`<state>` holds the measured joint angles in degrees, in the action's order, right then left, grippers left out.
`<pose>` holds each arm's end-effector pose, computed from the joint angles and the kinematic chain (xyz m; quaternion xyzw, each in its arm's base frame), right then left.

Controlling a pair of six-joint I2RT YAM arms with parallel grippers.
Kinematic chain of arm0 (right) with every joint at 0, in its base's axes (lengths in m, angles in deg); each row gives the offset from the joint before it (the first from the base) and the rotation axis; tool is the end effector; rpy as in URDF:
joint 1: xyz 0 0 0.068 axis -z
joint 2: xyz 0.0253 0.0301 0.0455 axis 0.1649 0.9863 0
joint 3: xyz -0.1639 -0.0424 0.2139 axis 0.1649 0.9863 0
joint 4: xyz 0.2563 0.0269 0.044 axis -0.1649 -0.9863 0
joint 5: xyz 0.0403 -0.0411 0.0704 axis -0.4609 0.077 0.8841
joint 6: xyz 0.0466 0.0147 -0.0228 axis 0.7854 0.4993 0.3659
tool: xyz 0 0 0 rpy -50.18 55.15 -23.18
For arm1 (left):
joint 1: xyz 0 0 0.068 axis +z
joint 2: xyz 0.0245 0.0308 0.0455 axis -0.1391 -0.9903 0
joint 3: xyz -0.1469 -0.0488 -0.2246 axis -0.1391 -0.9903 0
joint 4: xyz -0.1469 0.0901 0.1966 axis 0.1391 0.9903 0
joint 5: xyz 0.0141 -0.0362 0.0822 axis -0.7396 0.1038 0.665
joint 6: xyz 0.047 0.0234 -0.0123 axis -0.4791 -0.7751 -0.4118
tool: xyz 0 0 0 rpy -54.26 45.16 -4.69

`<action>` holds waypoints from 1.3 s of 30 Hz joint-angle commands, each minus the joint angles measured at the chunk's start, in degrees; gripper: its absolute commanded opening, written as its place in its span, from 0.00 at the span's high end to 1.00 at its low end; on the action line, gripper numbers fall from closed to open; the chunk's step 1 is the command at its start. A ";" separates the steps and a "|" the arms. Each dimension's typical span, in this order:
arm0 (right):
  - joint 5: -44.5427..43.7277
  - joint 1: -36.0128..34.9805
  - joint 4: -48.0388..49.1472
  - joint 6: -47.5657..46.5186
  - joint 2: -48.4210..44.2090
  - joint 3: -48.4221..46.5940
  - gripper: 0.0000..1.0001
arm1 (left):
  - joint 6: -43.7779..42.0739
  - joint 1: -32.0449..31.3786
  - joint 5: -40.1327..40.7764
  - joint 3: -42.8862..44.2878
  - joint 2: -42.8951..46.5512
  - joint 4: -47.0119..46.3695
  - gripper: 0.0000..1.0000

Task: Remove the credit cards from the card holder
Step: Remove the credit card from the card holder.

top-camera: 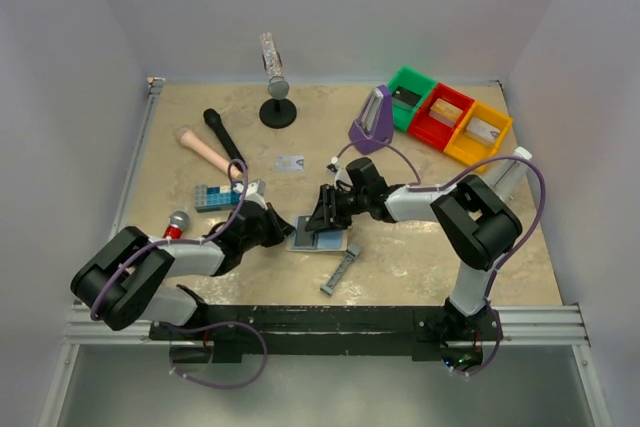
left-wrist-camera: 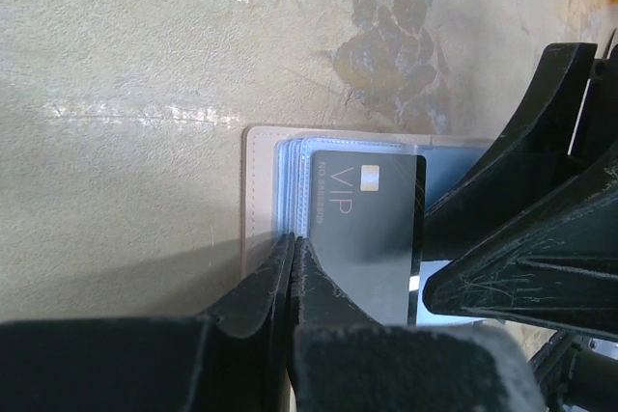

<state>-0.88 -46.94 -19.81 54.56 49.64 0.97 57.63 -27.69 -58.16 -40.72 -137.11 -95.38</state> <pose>0.2645 0.2298 0.1367 -0.0751 0.8732 0.4724 0.0937 0.1820 -0.1319 0.1204 -0.1295 0.8739 -0.3375 0.3251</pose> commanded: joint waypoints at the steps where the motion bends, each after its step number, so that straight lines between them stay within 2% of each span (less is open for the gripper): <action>1: 2.41 -0.60 3.78 1.08 0.47 -2.87 0.57 | 0.29 -0.79 -4.79 -1.16 -2.32 1.68 1.00; 8: 0.65 -0.25 3.96 1.52 -1.02 -1.90 0.57 | 0.03 -0.79 -2.68 -2.47 -0.04 3.53 1.00; 17: 3.20 -0.25 6.69 3.37 0.30 -2.34 0.58 | 0.47 -0.79 -3.12 -2.91 -0.47 2.21 1.00; 39: 5.75 -2.54 -2.53 -0.15 4.51 -7.87 0.57 | 1.26 -1.14 -4.79 -2.30 0.23 -0.25 1.00</action>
<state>1.79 -48.06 -20.69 55.81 53.35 -3.94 58.70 -27.82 -60.87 -42.08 -136.72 -96.63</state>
